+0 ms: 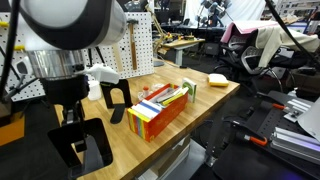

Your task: Pick the black object and put it beside the box

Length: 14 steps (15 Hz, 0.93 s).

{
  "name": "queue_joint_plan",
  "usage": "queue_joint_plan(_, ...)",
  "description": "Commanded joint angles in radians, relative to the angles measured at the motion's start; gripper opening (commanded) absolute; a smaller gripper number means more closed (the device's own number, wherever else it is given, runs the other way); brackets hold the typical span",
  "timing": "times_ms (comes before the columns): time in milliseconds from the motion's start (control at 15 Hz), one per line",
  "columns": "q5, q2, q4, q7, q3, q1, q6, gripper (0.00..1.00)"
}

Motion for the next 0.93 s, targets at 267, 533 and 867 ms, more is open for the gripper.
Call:
queue_joint_plan(267,-0.008,0.007,0.024,-0.005,-0.005,-0.015,-0.033,0.06)
queue_joint_plan(533,-0.007,0.004,0.022,-0.005,-0.009,-0.02,-0.033,0.0)
queue_joint_plan(867,-0.023,-0.003,0.023,0.046,-0.041,-0.007,-0.019,0.01)
